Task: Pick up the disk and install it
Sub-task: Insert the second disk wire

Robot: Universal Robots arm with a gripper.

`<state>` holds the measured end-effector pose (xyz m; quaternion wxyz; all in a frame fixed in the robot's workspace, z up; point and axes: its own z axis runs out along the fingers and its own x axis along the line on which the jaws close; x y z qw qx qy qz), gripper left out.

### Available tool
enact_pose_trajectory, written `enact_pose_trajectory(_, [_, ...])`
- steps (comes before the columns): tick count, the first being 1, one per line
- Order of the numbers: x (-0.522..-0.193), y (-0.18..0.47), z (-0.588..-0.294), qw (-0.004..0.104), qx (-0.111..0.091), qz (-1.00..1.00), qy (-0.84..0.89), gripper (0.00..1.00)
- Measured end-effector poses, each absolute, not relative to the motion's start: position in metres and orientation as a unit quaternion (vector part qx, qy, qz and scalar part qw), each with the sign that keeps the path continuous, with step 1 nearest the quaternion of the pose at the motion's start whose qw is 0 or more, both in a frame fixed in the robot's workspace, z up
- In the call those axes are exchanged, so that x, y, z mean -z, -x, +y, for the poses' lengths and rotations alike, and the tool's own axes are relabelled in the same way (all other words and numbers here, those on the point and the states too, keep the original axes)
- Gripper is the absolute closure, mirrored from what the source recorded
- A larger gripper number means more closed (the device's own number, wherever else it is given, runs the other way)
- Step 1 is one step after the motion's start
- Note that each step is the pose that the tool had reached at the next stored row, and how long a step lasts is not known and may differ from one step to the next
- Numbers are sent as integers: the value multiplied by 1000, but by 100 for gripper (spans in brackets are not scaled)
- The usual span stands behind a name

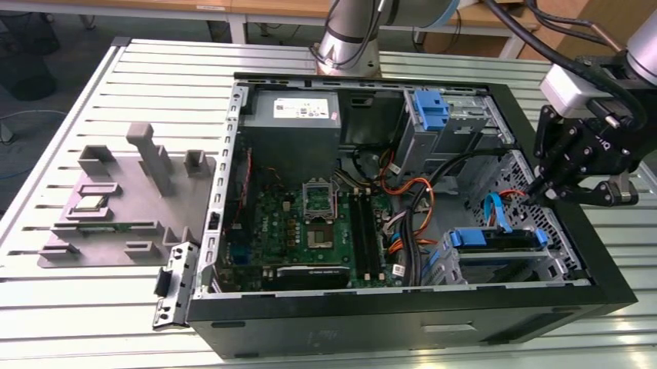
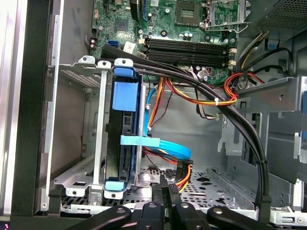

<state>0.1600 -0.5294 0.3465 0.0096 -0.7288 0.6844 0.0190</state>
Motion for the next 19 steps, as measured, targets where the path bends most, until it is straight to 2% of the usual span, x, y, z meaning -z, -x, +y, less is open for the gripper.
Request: enact_pose_trajectory(19, [-346, -153, -546, 10, -19, 684, 729, 84])
